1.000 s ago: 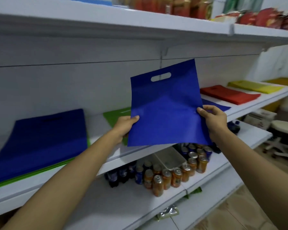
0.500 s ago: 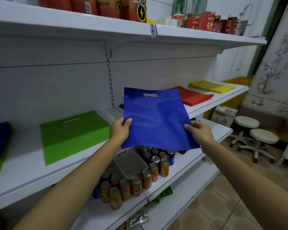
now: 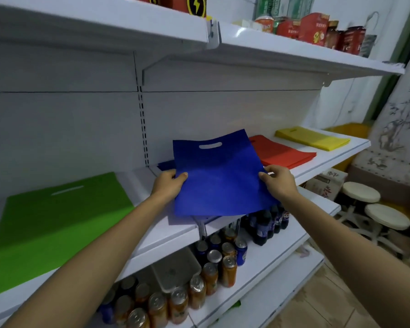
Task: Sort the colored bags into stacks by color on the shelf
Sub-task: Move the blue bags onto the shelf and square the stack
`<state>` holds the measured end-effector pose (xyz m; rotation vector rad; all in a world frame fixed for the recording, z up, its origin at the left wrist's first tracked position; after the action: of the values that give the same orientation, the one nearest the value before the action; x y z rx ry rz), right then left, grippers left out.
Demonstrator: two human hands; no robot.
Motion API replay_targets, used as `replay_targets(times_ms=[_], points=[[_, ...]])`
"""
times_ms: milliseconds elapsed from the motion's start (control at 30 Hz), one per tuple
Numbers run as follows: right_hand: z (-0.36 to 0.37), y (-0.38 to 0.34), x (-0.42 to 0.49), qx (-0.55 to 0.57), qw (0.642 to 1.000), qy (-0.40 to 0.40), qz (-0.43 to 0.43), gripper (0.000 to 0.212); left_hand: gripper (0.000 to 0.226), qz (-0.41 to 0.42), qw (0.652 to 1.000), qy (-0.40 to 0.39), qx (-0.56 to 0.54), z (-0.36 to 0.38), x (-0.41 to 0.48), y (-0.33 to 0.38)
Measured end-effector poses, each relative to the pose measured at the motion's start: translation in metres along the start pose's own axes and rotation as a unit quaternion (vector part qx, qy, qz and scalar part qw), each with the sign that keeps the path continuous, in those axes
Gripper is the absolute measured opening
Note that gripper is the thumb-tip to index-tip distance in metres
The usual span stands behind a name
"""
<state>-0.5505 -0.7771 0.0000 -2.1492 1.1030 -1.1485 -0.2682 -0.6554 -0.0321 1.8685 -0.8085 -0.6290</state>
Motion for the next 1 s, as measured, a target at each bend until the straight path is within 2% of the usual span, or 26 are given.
replay_targets(times_ms=[133, 200, 333, 467, 633, 767, 900, 1000], points=[[0.021, 0.018, 0.042, -0.034, 0.997, -0.060, -0.025, 0.020, 0.037, 0.021, 0.994, -0.003, 0.104, 0.021, 0.032, -0.007], [0.031, 0.027, 0.059, -0.061, 0.994, -0.083, -0.038, 0.019, 0.039, 0.028, 0.989, 0.019, 0.147, 0.022, 0.043, -0.012], [0.049, 0.048, 0.080, -0.090, 0.987, -0.128, -0.039, 0.016, 0.046, 0.009, 0.982, 0.040, 0.187, 0.024, 0.053, -0.033], [0.059, 0.062, 0.098, -0.081, 0.985, -0.149, -0.041, 0.018, 0.045, 0.009, 0.966, 0.095, 0.242, 0.025, 0.050, -0.028], [0.073, 0.075, 0.118, -0.066, 0.978, -0.193, -0.041, 0.026, 0.037, -0.028, 0.966, 0.118, 0.230, 0.031, 0.049, -0.029], [0.084, 0.088, 0.126, -0.060, 0.969, -0.235, -0.045, 0.049, 0.067, -0.073, 0.966, 0.137, 0.208, 0.037, 0.047, -0.026], [0.084, 0.100, 0.128, 0.026, 0.974, -0.224, -0.035, 0.056, 0.074, -0.100, 0.961, 0.164, 0.201, 0.041, 0.044, -0.022], [0.075, 0.102, 0.125, 0.085, 0.984, -0.144, -0.063, 0.052, 0.068, -0.103, 0.959, 0.186, 0.186, 0.042, 0.040, -0.020]])
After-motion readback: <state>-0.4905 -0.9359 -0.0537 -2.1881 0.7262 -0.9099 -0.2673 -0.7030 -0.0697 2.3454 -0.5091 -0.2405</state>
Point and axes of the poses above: each hand's wrist, its own x-axis towards the middle knuckle, its own z-axis out of the palm, y = z × x, the point moved 8 cm from there along x, towards the middle knuckle, and after that the axes turned 15 degrees about -z, right-handed, at the moved point
